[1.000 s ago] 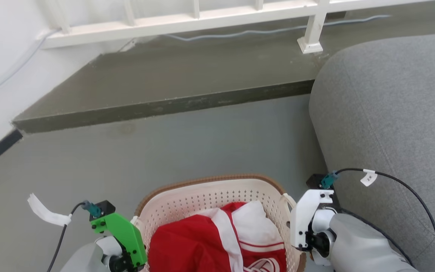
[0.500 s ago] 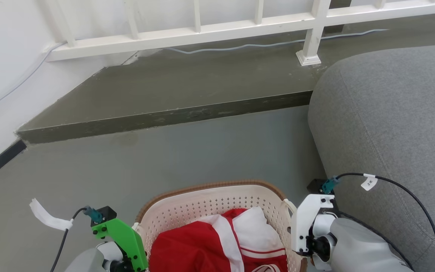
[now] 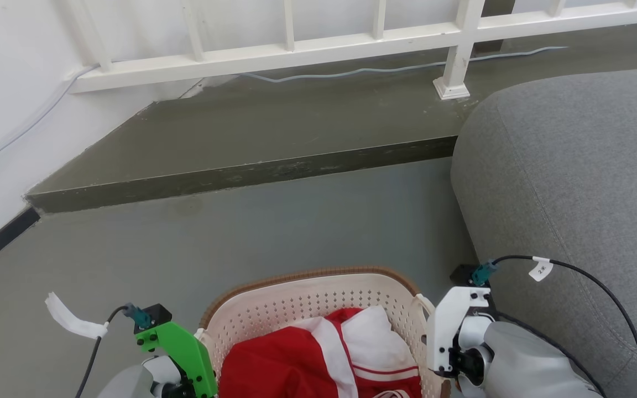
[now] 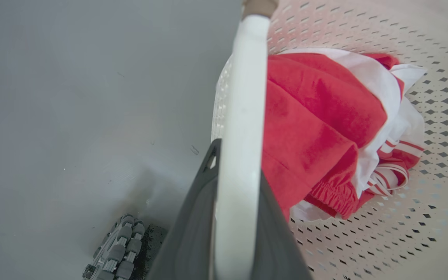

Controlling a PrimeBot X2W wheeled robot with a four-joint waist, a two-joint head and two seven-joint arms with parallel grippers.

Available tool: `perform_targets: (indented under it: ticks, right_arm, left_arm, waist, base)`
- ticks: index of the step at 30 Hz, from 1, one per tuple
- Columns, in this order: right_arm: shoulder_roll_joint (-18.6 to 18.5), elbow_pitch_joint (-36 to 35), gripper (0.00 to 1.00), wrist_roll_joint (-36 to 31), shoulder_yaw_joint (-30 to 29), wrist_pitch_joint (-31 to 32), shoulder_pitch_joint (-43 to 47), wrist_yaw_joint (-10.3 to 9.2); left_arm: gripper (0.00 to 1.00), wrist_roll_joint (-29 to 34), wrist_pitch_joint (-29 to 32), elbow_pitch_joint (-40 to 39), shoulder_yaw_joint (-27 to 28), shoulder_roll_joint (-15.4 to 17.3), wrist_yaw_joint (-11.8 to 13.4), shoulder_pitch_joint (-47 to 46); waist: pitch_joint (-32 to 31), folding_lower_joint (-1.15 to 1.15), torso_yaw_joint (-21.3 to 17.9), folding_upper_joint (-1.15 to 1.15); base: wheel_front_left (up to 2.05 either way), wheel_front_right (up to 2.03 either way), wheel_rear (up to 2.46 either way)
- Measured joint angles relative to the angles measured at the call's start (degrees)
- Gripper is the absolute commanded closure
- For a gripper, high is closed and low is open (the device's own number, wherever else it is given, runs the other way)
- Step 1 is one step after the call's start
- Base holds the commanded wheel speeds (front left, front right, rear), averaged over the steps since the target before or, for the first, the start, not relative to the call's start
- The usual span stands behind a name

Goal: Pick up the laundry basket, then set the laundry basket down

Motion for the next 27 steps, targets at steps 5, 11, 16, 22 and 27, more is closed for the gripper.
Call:
perform_targets:
  ticks: [5, 11, 16, 22, 27]
  right_arm:
    - [0.0, 0.0, 1.0, 0.2, 0.2, 0.0, 0.3, 0.0]
    - [0.0, 0.1, 1.0, 0.4, 0.2, 0.2, 0.5, 0.0]
    - [0.0, 0.2, 1.0, 0.4, 0.2, 0.2, 0.6, 0.0]
    - [0.0, 0.3, 1.0, 0.4, 0.2, 0.2, 0.7, 0.0]
    - [0.0, 0.3, 1.0, 0.4, 0.3, 0.2, 0.7, -0.01]
  left_arm:
    - [1.0, 0.0, 0.0, 0.0, 0.0, -0.1, 0.5, 0.3]
    - [1.0, 0.0, 0.1, 0.0, -0.1, -0.1, 0.5, 0.8]
    - [1.0, 0.0, 0.1, 0.0, -0.3, -0.2, 0.5, 0.8]
    - [1.0, 0.0, 0.3, 0.0, -0.4, -0.2, 0.6, 0.9]
    - [1.0, 0.0, 0.3, 0.0, -0.4, -0.3, 1.0, 0.9]
  waist:
    - [-0.1, 0.0, 0.0, 0.0]
    - [-0.2, 0.0, 0.1, 0.0]
    - [-0.3, 0.0, 0.3, 0.0]
    - [-0.3, 0.0, 0.6, 0.0]
    - [0.0, 0.0, 0.8, 0.0]
  base:
    - [0.0, 0.0, 0.0]
    - [0.0, 0.0, 0.0]
    - [0.0, 0.0, 0.0]
    - [0.0, 0.0, 0.0]
    - [0.0, 0.0, 0.0]
